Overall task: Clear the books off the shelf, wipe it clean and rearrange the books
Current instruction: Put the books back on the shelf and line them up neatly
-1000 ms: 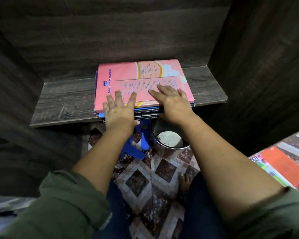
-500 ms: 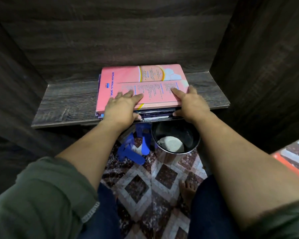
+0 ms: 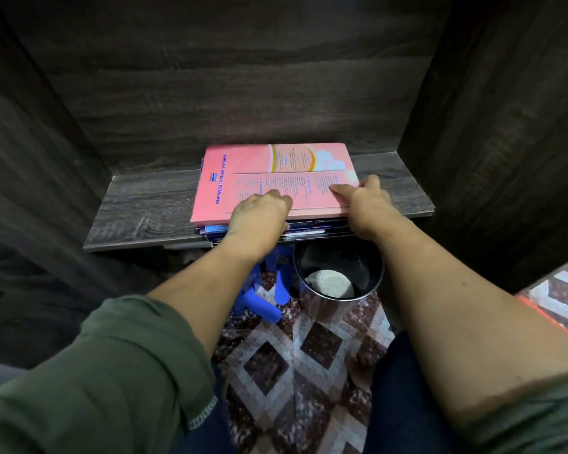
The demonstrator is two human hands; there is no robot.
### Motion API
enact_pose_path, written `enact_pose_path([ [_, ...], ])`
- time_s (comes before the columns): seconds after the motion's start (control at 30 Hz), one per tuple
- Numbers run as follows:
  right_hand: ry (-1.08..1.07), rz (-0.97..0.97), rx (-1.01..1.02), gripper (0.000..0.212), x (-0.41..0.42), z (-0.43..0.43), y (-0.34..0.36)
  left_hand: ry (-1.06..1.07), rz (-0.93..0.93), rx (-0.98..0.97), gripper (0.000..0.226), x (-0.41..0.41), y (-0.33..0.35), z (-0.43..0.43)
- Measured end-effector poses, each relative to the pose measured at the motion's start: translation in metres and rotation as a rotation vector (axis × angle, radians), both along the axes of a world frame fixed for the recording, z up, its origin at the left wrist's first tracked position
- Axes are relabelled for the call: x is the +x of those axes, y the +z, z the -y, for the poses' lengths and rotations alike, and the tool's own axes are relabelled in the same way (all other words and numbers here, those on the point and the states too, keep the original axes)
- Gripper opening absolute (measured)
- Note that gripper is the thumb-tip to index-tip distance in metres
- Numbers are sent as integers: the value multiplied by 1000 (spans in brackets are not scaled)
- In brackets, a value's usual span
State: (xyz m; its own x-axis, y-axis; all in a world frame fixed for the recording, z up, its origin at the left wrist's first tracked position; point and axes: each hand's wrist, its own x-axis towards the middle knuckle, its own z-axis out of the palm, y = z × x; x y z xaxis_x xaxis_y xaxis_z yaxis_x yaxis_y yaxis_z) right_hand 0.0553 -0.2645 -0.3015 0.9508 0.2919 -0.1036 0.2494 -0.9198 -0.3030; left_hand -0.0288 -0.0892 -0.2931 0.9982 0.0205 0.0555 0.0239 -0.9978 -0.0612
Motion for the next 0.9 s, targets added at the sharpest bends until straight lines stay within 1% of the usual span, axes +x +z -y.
enact_pose_path([
  [0.1, -14, 56, 136, 47, 1, -2, 9, 9, 83, -1, 31, -2, 4, 2],
  [0.2, 8, 250, 366, 25, -1, -12, 24, 46, 245, -29, 34, -3, 11, 4],
  [0.23, 13, 335, 446, 21, -4, -15, 30, 59, 316, -53, 34, -2, 14, 3],
  [0.27, 40, 424, 499, 23, -7, -18, 34, 73, 384, -75, 33, -3, 17, 2],
  [0.3, 102, 500, 511, 30, -12, -22, 38, 82, 436, -88, 34, -2, 20, -1],
  [0.37, 273, 592, 522, 33, -20, -33, 41, 95, 492, -73, 36, -2, 23, -7],
  [0.43, 379, 654, 638, 36, -30, -48, 41, 124, 528, -38, 37, -4, 26, -14],
  [0.47, 394, 647, 722, 45, -36, -56, 40, 147, 527, -55, 40, -5, 27, -18],
  [0.5, 368, 596, 801, 55, -41, -62, 39, 173, 526, -89, 47, -6, 27, -23],
  [0.53, 320, 523, 836, 63, -43, -66, 37, 201, 528, -117, 57, -8, 26, -29],
  [0.57, 276, 446, 804, 67, -44, -68, 33, 222, 540, -135, 69, -10, 26, -34],
  [0.6, 263, 373, 701, 65, -43, -68, 27, 236, 564, -144, 80, -13, 28, -38],
  [0.67, 323, 225, 373, 52, -40, -65, 12, 231, 630, -169, 95, -18, 31, -45],
  [0.7, 352, 160, 229, 46, -39, -62, 5, 223, 659, -190, 98, -19, 33, -46],
  [0.73, 377, 107, 127, 45, -39, -61, 0, 230, 690, -198, 99, -21, 34, -50],
  [0.8, 412, 65, 12, 51, -41, -63, -5, 268, 774, -212, 100, -24, 40, -59],
  [0.9, 422, 97, -62, 59, -44, -71, -6, 306, 844, -226, 97, -31, 50, -73],
])
